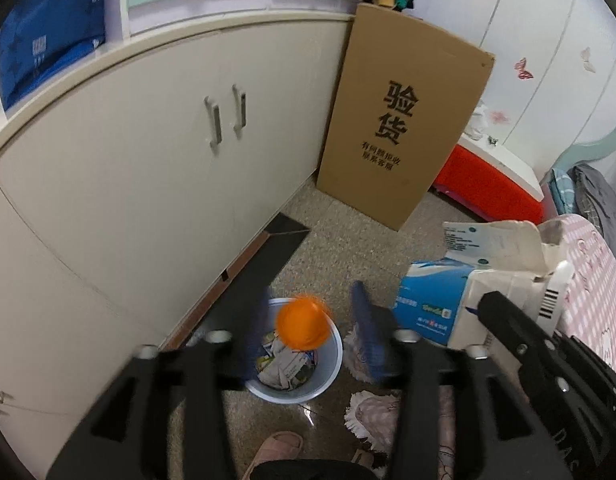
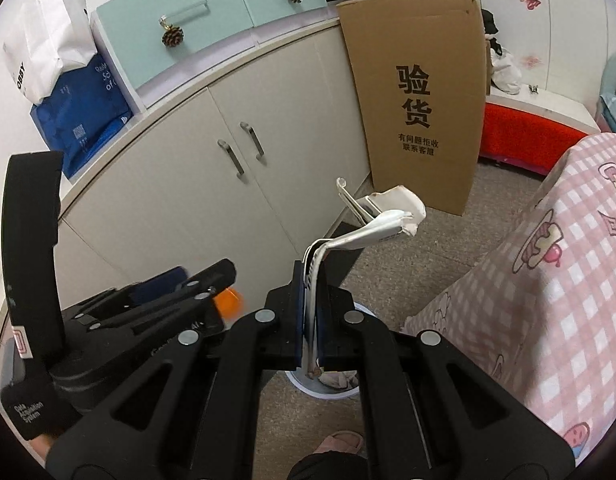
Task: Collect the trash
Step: 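Carry cap and carton to the wastebasket and release both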
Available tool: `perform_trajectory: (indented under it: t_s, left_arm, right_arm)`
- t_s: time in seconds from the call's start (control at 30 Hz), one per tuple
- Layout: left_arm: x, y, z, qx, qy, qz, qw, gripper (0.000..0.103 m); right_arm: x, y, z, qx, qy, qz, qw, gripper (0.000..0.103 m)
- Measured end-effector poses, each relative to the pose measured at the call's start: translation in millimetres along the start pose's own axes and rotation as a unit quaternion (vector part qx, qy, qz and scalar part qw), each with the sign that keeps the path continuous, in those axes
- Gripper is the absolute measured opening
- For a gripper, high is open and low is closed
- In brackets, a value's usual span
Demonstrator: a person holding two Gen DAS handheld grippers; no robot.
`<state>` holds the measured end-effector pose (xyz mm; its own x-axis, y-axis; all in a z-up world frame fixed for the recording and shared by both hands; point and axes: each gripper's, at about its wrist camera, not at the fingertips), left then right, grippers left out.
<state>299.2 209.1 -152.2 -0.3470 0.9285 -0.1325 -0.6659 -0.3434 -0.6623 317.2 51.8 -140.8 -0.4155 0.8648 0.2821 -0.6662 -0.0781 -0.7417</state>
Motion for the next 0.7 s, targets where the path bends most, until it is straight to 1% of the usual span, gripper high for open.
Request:
perform_trajectory:
  t_s: [0.03, 0.1, 0.27, 0.7]
  left_arm:
    - [2.2, 1.0, -1.0, -0.002, -0.002, 0.004, 1.0, 0.06]
    - [5.3, 2.6, -2.6, -0.002, -0.007, 0.007, 1.0, 0.062]
    - [15.2, 5.0, -3.0, 0.003, -0.013, 0.02, 0.9997, 0.064]
    - [33.5, 9.1, 1.8, -0.003, -0.034, 0.031, 0.999, 0.068]
  right_arm:
    - [0.3, 0.6, -1.0, 0.001, 0.0, 0.002, 1.0, 0.005]
    - [0.4, 0.9, -2.9, 0.004, -0.001, 0.001, 1.0, 0.005]
    - [5.9, 3.3, -7.4, 0.011, -0.004, 0.005, 1.0, 0.005]
    - [23.1, 6.0, -20.5, 0.026, -0.019, 0.021, 0.999, 0.005]
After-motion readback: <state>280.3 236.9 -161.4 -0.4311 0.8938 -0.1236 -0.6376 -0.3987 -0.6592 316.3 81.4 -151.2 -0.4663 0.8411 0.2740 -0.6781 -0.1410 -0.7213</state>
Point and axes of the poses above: each gripper's, at about its wrist camera, not at the fingertips, and z roughly against the way its jaws point, x to its left, y to its underside, and after that the axes turned 6 degrees about -x, right-handed
